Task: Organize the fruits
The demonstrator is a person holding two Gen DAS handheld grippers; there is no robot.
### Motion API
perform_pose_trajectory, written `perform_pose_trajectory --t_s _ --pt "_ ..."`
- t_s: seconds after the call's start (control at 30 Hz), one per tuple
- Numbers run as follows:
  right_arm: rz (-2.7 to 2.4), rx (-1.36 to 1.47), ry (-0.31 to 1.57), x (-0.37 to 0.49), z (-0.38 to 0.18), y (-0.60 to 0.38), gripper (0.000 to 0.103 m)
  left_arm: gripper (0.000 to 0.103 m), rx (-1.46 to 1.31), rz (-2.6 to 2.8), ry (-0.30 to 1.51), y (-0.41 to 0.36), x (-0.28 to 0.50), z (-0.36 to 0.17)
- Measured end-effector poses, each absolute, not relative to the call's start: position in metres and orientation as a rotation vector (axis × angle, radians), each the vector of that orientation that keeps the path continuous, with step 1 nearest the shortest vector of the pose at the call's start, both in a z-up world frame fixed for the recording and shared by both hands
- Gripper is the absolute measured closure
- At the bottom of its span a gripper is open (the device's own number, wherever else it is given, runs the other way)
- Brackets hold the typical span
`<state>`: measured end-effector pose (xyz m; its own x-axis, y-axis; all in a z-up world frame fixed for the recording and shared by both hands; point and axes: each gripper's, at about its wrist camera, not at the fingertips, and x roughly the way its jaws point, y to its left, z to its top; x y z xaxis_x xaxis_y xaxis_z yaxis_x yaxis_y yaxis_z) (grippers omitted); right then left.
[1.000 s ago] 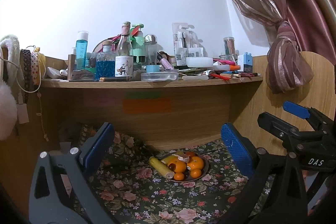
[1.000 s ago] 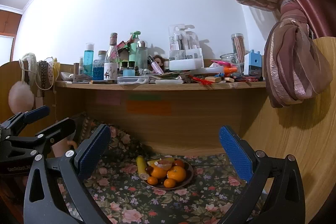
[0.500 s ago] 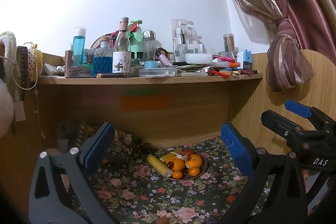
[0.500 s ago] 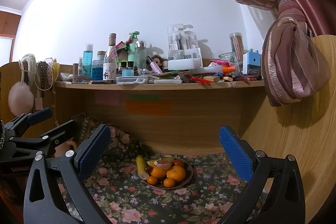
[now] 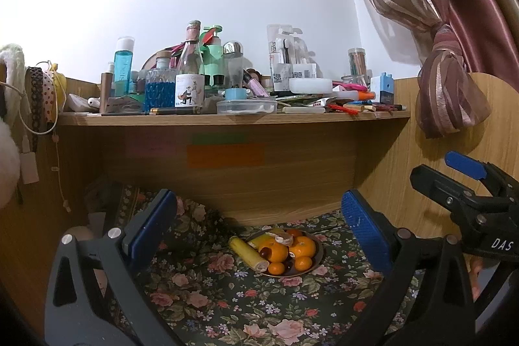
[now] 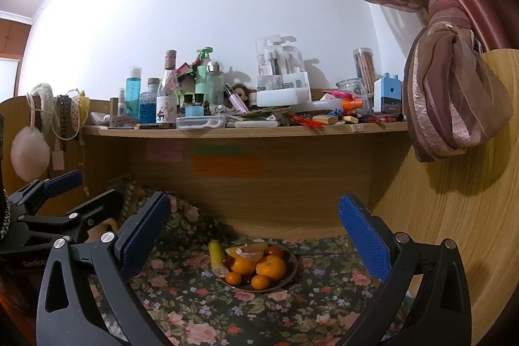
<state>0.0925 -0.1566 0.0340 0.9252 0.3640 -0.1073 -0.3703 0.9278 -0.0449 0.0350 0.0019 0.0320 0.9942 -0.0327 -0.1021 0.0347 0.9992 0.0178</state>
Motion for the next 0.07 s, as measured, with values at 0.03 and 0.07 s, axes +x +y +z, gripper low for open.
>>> perform_pose_trajectory --t_s 0.03,0.07 --pt "0.378 -0.064 0.098 0.0928 0.0341 -0.1569 0.0 0.0 0.021 -0.035 0.104 0.0017 0.0356 0.0317" --pt "0.378 -0.064 0.099 0.0935 0.0338 -0.1563 0.0 0.0 0.023 -0.037 0.105 0.002 0.0361 0.0313"
